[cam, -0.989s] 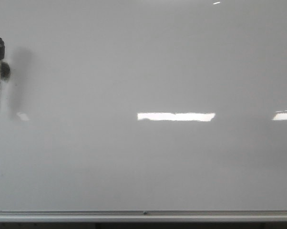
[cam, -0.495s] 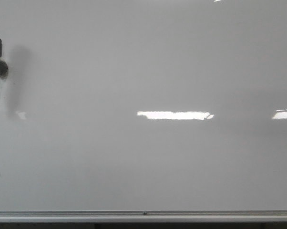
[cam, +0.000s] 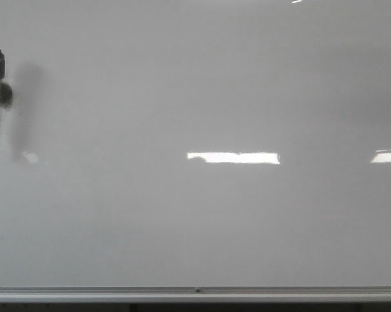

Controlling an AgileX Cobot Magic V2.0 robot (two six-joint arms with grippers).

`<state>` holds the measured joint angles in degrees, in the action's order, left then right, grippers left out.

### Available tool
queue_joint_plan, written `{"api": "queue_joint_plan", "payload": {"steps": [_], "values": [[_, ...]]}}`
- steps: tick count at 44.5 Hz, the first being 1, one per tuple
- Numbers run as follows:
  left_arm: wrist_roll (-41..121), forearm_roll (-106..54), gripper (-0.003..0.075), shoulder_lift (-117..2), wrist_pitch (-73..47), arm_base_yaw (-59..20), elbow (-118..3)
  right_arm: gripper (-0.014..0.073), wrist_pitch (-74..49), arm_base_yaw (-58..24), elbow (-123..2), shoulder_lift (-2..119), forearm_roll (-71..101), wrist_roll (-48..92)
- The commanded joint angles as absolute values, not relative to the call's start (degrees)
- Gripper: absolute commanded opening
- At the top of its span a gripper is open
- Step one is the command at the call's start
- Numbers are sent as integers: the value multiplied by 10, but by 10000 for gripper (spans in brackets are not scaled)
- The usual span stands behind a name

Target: Write number 4 on whiteboard

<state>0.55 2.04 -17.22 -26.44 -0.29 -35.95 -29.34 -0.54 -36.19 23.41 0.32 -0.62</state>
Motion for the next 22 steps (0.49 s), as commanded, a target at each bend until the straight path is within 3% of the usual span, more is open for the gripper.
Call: {"api": "queue_joint_plan", "payload": {"steps": [1,22], "values": [[0,17,-20,-209,-231,-7,-382,-118,-262,-4,-383,281,5,0],[0,9,-16,-292,-258,-7,-368,-112,-259,-4,-377,392,5,0]]}}
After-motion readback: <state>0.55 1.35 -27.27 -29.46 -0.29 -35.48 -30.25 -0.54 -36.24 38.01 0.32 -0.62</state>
